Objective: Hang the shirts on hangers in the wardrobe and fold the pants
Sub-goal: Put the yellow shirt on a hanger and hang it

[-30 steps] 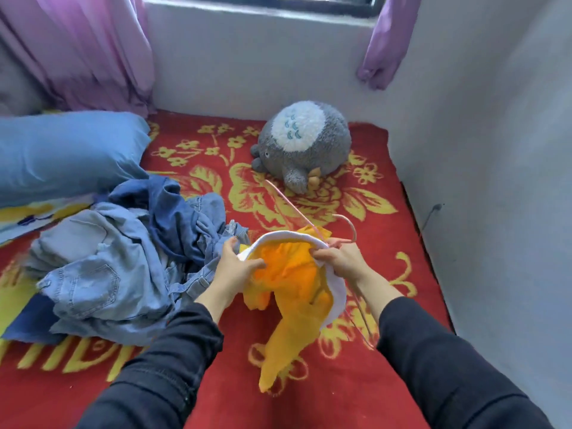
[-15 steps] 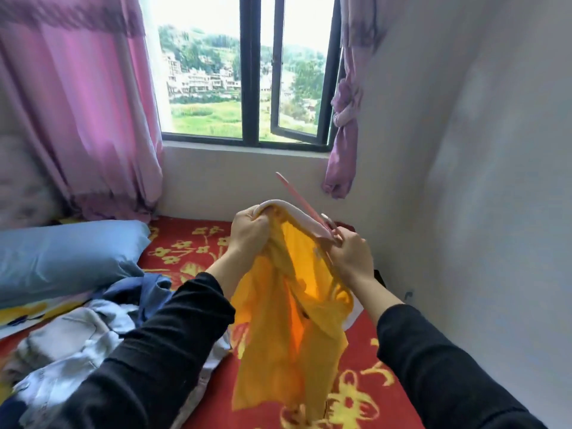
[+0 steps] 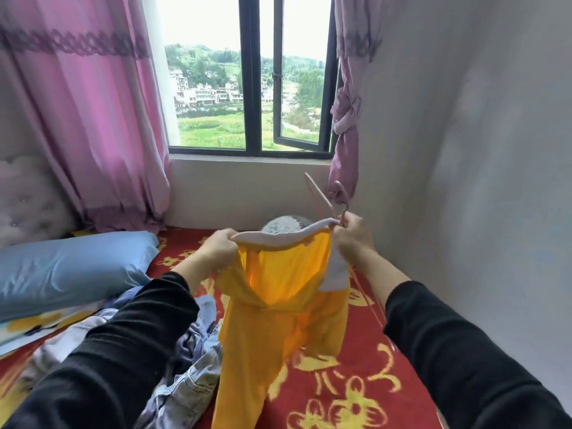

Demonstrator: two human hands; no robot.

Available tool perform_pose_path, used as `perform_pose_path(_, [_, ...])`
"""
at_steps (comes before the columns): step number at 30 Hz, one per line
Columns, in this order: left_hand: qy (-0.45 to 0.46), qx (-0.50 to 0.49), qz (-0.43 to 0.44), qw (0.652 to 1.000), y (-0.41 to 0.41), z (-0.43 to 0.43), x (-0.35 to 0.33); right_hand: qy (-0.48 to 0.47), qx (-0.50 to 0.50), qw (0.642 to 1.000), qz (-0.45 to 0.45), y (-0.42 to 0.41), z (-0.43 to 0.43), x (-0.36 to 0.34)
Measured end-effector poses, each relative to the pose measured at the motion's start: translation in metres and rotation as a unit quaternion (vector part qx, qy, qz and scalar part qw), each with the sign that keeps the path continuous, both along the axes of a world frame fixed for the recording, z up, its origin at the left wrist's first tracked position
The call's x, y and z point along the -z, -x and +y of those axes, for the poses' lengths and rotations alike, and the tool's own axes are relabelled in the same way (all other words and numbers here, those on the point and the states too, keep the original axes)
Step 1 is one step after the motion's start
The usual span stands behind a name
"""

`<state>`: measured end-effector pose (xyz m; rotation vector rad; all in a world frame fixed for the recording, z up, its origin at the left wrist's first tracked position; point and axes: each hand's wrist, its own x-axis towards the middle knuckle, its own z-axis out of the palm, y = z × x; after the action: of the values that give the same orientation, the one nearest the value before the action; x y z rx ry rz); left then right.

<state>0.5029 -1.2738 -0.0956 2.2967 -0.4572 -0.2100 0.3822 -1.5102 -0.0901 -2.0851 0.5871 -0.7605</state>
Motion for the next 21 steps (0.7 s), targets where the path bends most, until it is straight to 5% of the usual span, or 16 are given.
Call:
perform_pose_path(3, [-0.03, 0.072, 0.117, 0.99, 0.005, 0.004, 0.014, -0.037, -0.037, 0.998, -0.043, -0.008, 0.006, -0.015])
perform_pose_path(5, [-0.049, 0.083, 0.119, 0.988, 0.007, -0.001, 0.024, -0.037, -0.059, 0.996, -0.047, -0.01, 0.005, -0.017])
perform_pose_path(8, [0.058, 0.008, 0.124, 0.991, 0.006, -0.011, 0.032, -0.018, -0.055, 0.998, -0.015, -0.006, -0.004, -0.003])
perform_pose_path(12, [0.204, -0.004, 0.267, 0.942, -0.001, -0.02, 0.029, -0.05, -0.016, 0.998, 0.024, 0.006, -0.019, 0.024])
perform_pose_path(21, [0.14, -0.013, 0.236, 0.962, -0.001, -0.058, 0.04, -0.295, 0.093, 0.946, -0.103, 0.02, -0.042, 0.022])
